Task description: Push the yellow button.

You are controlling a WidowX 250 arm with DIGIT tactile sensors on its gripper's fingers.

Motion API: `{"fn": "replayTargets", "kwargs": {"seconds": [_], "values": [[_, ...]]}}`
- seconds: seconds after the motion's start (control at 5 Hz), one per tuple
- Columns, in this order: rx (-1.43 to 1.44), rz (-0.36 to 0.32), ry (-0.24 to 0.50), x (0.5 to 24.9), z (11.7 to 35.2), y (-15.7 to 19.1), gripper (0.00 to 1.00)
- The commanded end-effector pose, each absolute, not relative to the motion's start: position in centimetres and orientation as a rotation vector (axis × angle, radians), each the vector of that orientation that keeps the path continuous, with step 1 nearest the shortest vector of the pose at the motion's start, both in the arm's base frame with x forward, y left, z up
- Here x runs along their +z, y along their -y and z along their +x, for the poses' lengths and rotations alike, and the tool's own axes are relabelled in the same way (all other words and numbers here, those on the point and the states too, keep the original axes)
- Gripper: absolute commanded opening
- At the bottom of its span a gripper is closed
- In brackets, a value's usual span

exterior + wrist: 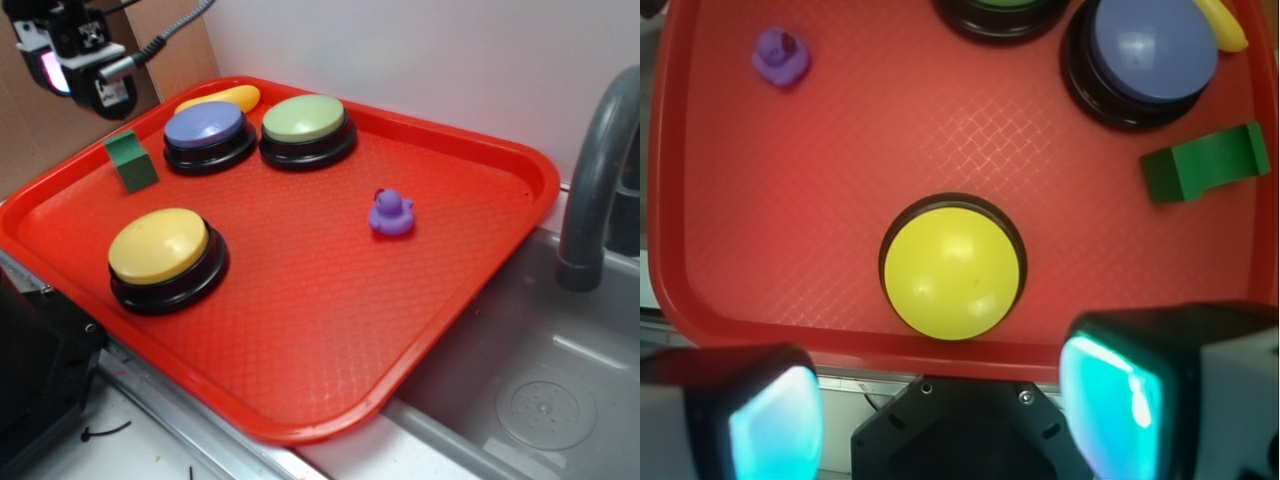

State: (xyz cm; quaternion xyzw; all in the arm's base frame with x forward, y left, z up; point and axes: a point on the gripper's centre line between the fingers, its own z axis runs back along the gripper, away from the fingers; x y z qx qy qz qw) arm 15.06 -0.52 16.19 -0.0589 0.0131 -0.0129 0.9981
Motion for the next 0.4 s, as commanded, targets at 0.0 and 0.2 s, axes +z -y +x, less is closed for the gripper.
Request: {"fn": "replayTargets", "kwargs": {"seconds": [0.0, 0.2], "values": [[0.026, -0.111, 0.049, 18.64, 15.59, -0.69, 1.0], [0.035, -0.103, 0.037, 18.48, 15.35, -1.09, 1.0]]}}
